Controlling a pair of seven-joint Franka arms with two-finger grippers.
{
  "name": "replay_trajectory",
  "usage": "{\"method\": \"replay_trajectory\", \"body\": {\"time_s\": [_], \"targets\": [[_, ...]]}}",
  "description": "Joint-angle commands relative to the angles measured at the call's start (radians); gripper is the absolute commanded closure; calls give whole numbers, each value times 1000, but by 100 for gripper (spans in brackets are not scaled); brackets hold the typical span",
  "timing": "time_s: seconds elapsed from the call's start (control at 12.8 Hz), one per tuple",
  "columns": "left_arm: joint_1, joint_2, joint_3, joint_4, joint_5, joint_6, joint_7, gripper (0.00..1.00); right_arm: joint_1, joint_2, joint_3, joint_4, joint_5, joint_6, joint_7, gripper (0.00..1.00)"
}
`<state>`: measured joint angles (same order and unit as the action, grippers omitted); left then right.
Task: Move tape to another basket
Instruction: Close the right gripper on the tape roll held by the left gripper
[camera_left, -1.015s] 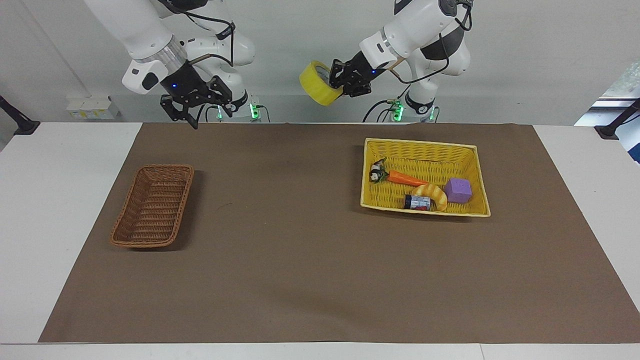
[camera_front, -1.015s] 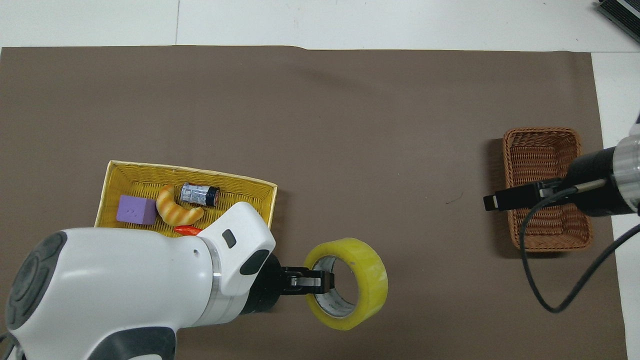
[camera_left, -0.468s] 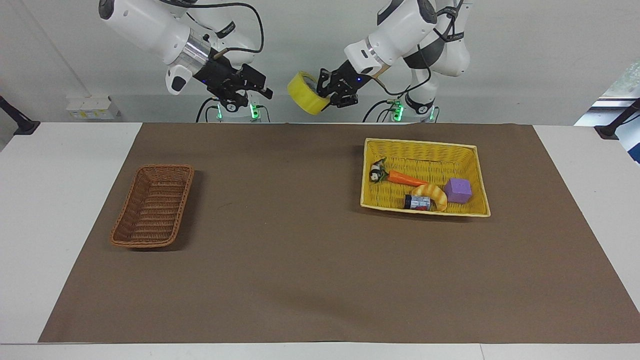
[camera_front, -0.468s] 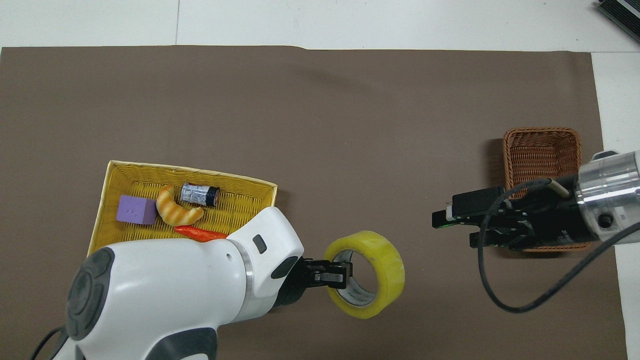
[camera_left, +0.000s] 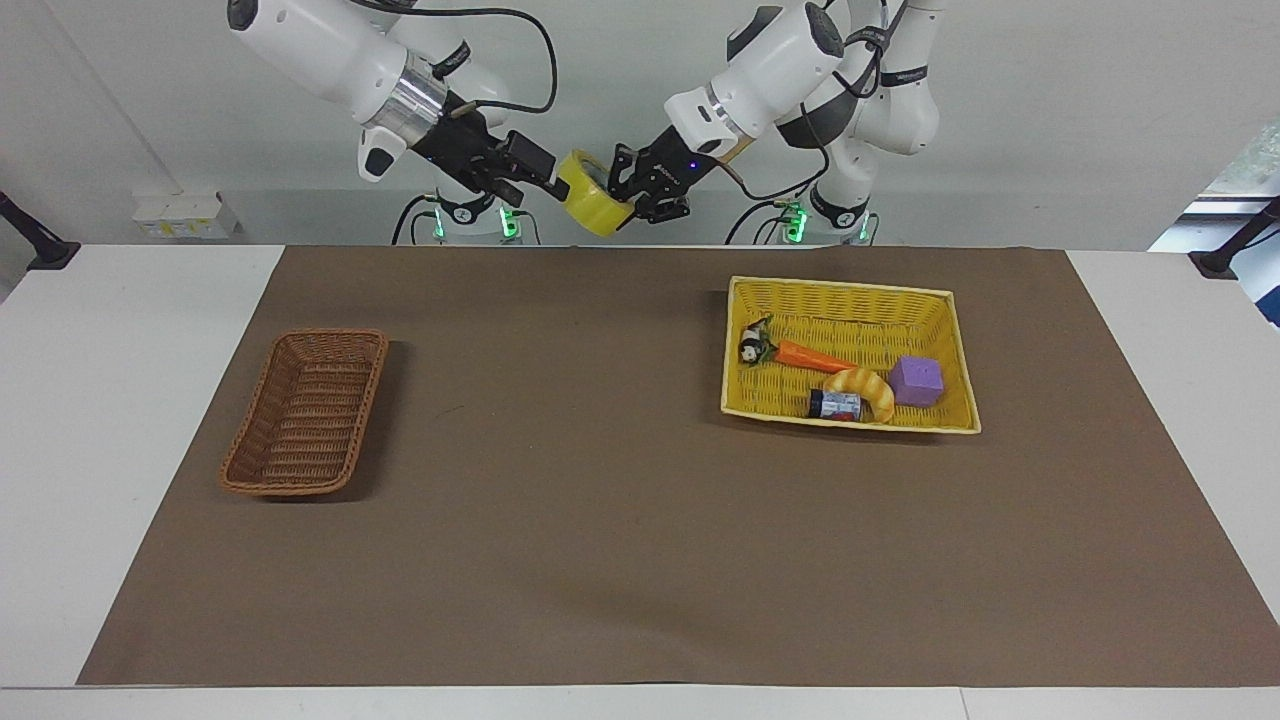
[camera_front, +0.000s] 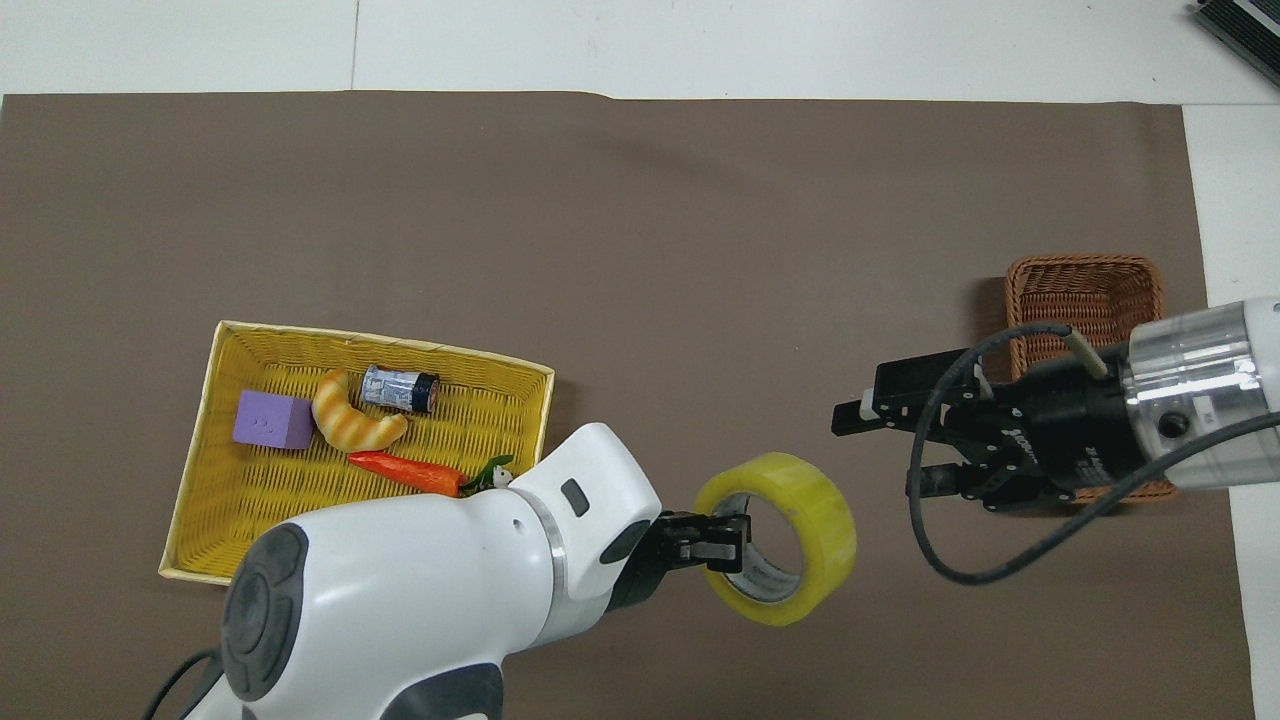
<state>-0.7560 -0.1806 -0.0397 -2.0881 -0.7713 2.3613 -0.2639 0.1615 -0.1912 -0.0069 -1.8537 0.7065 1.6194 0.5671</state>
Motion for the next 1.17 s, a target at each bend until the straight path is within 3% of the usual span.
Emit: {"method": "replay_trajectory", "body": {"time_s": [0.0,0.23,0.47,0.62,0.78,0.94,1.09], "targets": [[-22,16,15,40,-29,19,-18,100,3,-27,2,-30,-13,17,14,0],[-25,30,4,75,-25,21,-115,100,81,-31,2,-28,-169,10,-67,0],[-23,35,-22,69,-26,64,-214,100,78,-31,1,-27,-189,8,-159,0],[-23,33,-45,65,-26,96,-271,100,70,-17,-1,-9,-167,4,-154,0],[-23,27,-54,59,-2,111,-282,100,58,-2,-14,8,-54,10,-86,0],[-8,7,-54,46,40,73,-290,100,13,-2,-15,5,45,17,23,0],[-2,7,-51,59,47,-20,-339,100,23,-11,-13,-7,39,20,46,0]]}}
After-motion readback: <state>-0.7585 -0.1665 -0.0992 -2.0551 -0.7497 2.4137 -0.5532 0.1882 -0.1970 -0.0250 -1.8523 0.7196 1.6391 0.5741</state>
